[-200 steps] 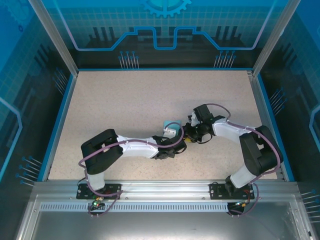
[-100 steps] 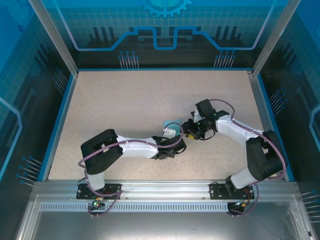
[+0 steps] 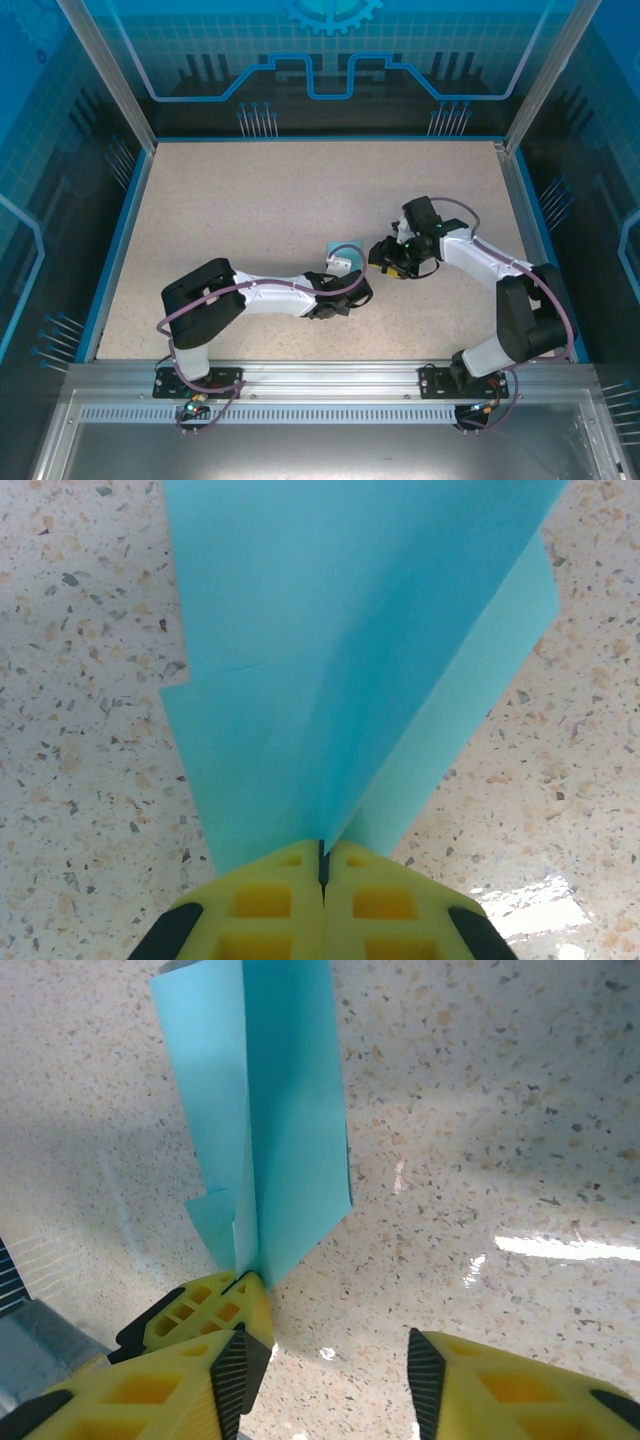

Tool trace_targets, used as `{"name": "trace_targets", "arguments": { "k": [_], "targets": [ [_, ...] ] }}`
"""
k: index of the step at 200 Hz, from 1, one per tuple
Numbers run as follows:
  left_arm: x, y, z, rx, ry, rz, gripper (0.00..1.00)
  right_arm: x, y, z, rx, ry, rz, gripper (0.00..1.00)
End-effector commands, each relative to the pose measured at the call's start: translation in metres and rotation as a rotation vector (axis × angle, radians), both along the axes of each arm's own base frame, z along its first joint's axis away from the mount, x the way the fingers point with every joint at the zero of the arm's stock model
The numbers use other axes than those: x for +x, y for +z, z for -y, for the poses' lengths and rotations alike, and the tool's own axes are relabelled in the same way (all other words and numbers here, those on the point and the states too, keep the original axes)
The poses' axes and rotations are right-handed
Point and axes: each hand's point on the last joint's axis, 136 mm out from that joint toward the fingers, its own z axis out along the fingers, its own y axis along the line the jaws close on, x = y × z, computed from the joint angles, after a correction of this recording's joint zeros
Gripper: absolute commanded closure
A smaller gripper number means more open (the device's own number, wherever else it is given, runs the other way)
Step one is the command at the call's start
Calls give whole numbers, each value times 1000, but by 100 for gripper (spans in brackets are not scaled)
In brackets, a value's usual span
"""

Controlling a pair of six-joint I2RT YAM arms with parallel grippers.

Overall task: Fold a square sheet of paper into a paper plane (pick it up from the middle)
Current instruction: Fourth fold the wing at the center of the table.

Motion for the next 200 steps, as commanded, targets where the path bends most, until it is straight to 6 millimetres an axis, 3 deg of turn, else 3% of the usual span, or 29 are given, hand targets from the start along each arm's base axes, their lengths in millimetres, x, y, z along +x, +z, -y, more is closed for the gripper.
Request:
{"name": "trace_targets", "arguments": {
  "k": [1, 53, 99, 153, 200],
  "targets": [
    [-9, -8, 1, -29, -5, -60, 100, -8, -7, 15, 0, -21, 17, 48],
    [-10, -14, 5, -125, 4, -99, 100, 2, -8, 18, 72, -7, 45, 49],
    [-12, -14, -4, -234, 23, -124, 100, 8, -1, 7, 138, 33, 74, 51],
    [-14, -2, -3, -424, -29, -149, 100, -2, 0, -8, 177, 96, 102, 53],
    [-16, 4, -8, -585, -58, -198, 100, -10, 6, -29, 197, 182, 135, 63]
  ]
}}
